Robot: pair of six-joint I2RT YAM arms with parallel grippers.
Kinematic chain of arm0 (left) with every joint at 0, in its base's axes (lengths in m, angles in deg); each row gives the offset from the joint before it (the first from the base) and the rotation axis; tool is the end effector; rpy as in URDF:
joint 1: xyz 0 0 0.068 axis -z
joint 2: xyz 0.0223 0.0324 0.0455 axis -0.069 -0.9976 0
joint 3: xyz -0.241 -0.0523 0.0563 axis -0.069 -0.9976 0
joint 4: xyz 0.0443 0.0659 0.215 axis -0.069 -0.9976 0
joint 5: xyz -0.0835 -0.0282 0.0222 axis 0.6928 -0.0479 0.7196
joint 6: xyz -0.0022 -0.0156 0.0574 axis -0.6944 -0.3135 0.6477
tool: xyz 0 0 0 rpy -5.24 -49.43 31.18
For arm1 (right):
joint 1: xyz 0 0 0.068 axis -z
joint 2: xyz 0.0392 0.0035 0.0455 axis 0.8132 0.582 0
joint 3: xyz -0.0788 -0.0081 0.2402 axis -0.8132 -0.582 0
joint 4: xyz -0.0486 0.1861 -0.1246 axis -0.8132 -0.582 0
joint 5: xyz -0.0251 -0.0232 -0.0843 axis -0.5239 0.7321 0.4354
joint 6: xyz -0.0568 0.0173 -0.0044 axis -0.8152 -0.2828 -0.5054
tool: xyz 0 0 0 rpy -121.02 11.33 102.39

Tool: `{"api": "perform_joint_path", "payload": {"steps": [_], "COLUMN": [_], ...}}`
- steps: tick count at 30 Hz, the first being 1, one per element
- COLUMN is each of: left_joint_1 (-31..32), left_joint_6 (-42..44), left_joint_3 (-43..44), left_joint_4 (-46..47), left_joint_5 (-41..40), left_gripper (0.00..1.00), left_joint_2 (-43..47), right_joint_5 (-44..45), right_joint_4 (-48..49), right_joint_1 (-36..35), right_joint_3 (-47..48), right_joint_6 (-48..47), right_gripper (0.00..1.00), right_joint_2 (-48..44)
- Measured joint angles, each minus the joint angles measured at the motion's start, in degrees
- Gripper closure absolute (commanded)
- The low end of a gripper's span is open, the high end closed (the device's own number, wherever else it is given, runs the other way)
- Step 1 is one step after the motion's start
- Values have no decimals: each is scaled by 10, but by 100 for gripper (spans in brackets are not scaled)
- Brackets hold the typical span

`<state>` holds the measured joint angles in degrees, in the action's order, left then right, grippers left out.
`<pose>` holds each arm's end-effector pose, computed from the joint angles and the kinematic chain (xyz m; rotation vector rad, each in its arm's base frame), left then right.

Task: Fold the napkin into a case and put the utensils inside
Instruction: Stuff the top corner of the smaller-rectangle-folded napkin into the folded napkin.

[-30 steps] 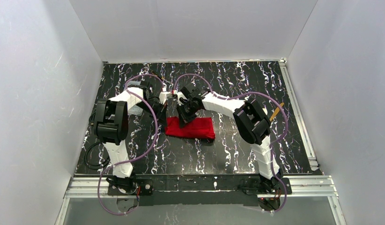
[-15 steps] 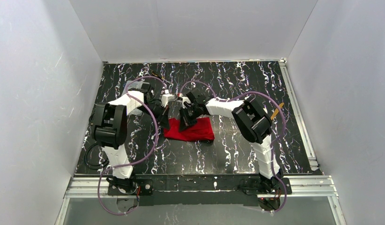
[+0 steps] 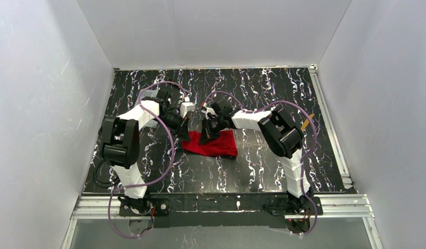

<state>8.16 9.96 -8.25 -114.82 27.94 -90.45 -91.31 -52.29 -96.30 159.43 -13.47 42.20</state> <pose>0.2931 -0.0967 0.1781 1.1142 2.3119 -1.0974 0.2916 0.2955 0.1301 -0.5782 2.6233 1.2476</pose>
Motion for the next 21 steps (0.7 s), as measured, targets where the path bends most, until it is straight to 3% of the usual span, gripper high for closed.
{"api": "perform_joint_path", "payload": {"steps": [21], "left_joint_1": [13], "left_joint_6": [70], "left_joint_3": [0], "left_joint_4": [-11], "left_joint_5": [-59], "left_gripper": [100], "left_joint_2": [-30], "right_joint_5": [-28], "right_joint_4": [-66], "right_joint_1": [13], "right_joint_3": [72], "right_joint_6": [-39], "right_gripper": [99], "right_joint_2": [11]}}
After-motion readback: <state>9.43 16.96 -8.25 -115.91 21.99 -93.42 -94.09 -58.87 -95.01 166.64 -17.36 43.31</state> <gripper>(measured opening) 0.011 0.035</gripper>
